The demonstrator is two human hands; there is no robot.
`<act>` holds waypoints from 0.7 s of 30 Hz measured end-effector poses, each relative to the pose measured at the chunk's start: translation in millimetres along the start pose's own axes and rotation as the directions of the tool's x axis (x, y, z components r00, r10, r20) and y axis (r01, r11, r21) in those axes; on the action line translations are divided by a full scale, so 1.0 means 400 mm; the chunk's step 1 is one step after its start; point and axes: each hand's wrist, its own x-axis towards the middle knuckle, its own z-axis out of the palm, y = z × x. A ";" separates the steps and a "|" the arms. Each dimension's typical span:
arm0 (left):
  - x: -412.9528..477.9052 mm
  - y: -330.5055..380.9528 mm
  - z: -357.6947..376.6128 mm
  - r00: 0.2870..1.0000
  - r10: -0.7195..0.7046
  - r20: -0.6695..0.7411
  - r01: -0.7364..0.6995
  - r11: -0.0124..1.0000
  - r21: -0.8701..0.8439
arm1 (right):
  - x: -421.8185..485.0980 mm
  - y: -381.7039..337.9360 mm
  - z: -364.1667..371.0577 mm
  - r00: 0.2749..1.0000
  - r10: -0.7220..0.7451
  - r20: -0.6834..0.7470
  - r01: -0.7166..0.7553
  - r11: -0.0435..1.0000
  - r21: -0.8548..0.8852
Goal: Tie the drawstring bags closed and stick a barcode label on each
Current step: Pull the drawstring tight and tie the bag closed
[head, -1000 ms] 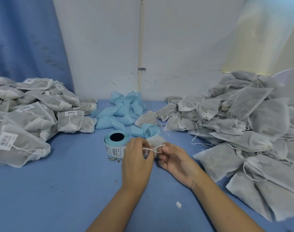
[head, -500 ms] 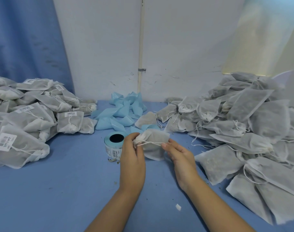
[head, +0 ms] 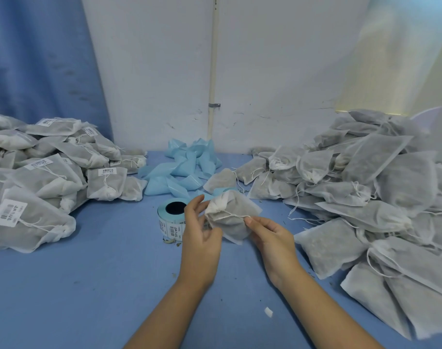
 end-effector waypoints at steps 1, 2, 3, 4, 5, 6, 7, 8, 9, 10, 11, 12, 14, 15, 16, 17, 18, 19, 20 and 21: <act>0.000 -0.003 0.000 0.999 -0.023 0.041 0.022 1.000 0.004 | 0.000 0.001 0.001 1.000 -0.006 -0.001 0.006 1.000 0.011; -0.001 -0.005 0.002 0.996 -0.046 0.072 0.045 0.999 0.028 | -0.002 0.001 0.002 1.000 -0.010 0.003 0.010 1.000 0.022; -0.001 -0.006 0.005 0.994 -0.065 0.089 0.060 0.997 0.058 | -0.004 0.001 0.003 1.000 -0.010 0.012 0.009 0.999 0.036; -0.001 -0.006 0.008 0.993 -0.075 0.092 0.067 0.994 0.087 | -0.006 0.000 0.004 1.000 -0.008 0.021 0.007 0.999 0.049; 0.000 -0.006 0.010 0.993 -0.077 0.086 0.067 0.991 0.111 | -0.007 0.000 0.005 1.000 -0.006 0.028 0.004 0.998 0.057; 0.001 -0.007 0.010 0.994 -0.077 0.073 0.067 0.989 0.132 | -0.009 0.000 0.007 1.000 -0.007 0.030 0.005 0.998 0.058; 0.003 -0.007 0.009 0.995 -0.076 0.060 0.067 0.987 0.147 | -0.011 0.001 0.009 1.000 -0.011 0.029 0.010 0.999 0.046; 0.004 -0.005 0.008 0.996 -0.080 0.048 0.071 0.985 0.158 | -0.013 0.002 0.011 1.000 -0.017 0.025 0.016 1.000 0.023; 0.006 -0.004 0.007 0.996 -0.086 0.032 0.080 0.984 0.162 | -0.015 0.003 0.013 1.000 -0.021 0.022 0.021 1.000 -0.005; 0.008 -0.004 0.007 0.996 -0.091 0.011 0.088 0.984 0.157 | -0.017 0.004 0.015 0.999 -0.023 0.025 0.024 0.999 -0.030; 0.011 -0.003 0.005 0.995 -0.095 -0.016 0.097 0.985 0.146 | -0.019 0.004 0.017 0.999 -0.024 0.032 0.026 0.998 -0.052; 0.014 -0.002 0.004 0.994 -0.102 -0.046 0.107 0.986 0.130 | -0.021 0.004 0.019 0.999 -0.027 0.043 0.030 0.997 -0.071; 0.019 -0.002 0.001 0.988 -0.121 -0.099 0.130 0.987 0.092 | -0.025 0.005 0.022 0.997 -0.048 0.067 0.055 0.993 -0.106; 0.022 -0.003 0.001 0.984 -0.134 -0.119 0.144 0.987 0.076 | -0.026 0.005 0.023 0.995 -0.066 0.078 0.075 0.989 -0.125; 0.024 -0.003 0.000 0.979 -0.154 -0.135 0.163 0.985 0.063 | -0.027 0.006 0.024 0.992 -0.087 0.094 0.101 0.984 -0.147; 0.025 -0.003 0.001 0.972 -0.184 -0.148 0.192 0.981 0.039 | -0.028 0.007 0.025 0.987 -0.113 0.113 0.131 0.977 -0.169; 0.027 -0.004 0.002 0.961 -0.225 -0.158 0.227 0.974 -0.007 | -0.028 0.010 0.025 0.981 -0.140 0.134 0.164 0.968 -0.191; 0.030 -0.004 0.003 0.945 -0.281 -0.165 0.271 0.959 -0.082 | -0.029 0.012 0.025 0.974 -0.165 0.154 0.196 0.956 -0.217; 0.033 -0.001 0.005 0.923 -0.347 -0.167 0.317 0.931 -0.179 | -0.029 0.015 0.027 0.967 -0.190 0.170 0.228 0.941 -0.249; 0.037 0.002 0.008 0.900 -0.405 -0.158 0.354 0.894 -0.277 | -0.030 0.018 0.028 0.960 -0.215 0.180 0.260 0.923 -0.285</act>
